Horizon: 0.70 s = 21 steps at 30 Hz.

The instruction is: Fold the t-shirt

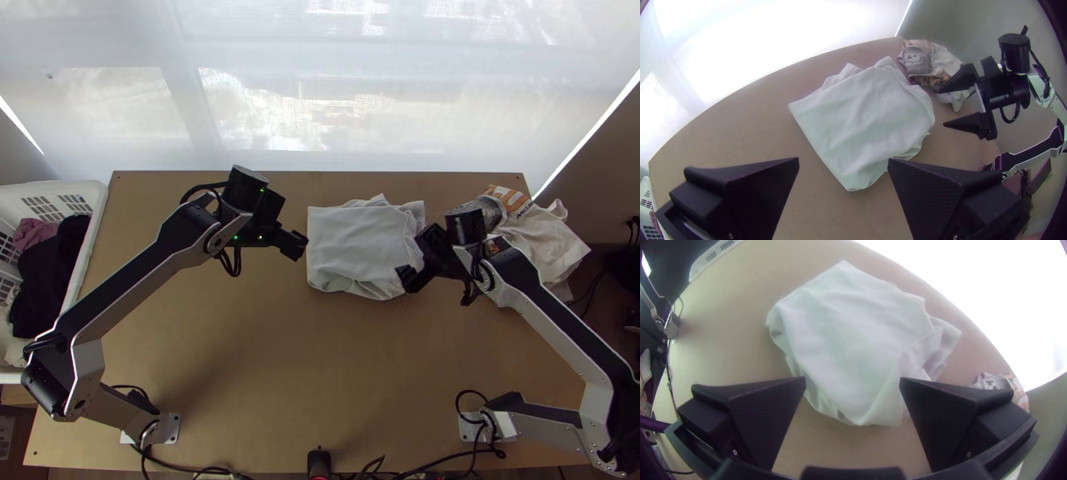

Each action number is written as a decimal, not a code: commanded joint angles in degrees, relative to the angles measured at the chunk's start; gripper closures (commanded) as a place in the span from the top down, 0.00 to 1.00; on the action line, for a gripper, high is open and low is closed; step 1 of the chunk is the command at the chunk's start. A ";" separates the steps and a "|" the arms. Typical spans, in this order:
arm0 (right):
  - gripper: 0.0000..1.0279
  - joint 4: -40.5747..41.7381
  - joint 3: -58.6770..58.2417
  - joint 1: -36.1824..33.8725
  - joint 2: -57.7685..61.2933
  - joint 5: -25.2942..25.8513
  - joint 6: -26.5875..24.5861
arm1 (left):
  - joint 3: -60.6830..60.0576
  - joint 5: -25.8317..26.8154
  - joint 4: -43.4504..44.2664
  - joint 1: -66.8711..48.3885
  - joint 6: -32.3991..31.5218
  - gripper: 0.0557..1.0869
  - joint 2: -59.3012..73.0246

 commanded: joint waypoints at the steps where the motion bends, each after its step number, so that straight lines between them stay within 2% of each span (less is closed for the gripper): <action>1: 0.95 2.27 0.73 10.94 1.54 3.74 -1.43 | -0.85 -0.38 -0.17 0.27 0.21 0.94 -0.42; 4: 0.95 3.85 -2.08 14.72 1.54 4.45 -4.94 | -1.73 -0.56 -0.17 0.36 0.38 0.94 -0.77; 8: 0.95 10.27 -7.97 18.85 0.92 8.75 -10.30 | -1.82 -1.35 -0.17 0.45 0.47 0.94 -0.86; 16: 0.95 24.77 -16.85 21.49 0.66 14.82 -17.51 | -2.08 -1.70 -0.26 1.24 0.56 0.94 -1.21; 21: 0.95 30.92 -21.51 23.69 0.75 16.22 -20.24 | -2.08 -1.79 -0.26 1.24 0.65 0.94 -1.12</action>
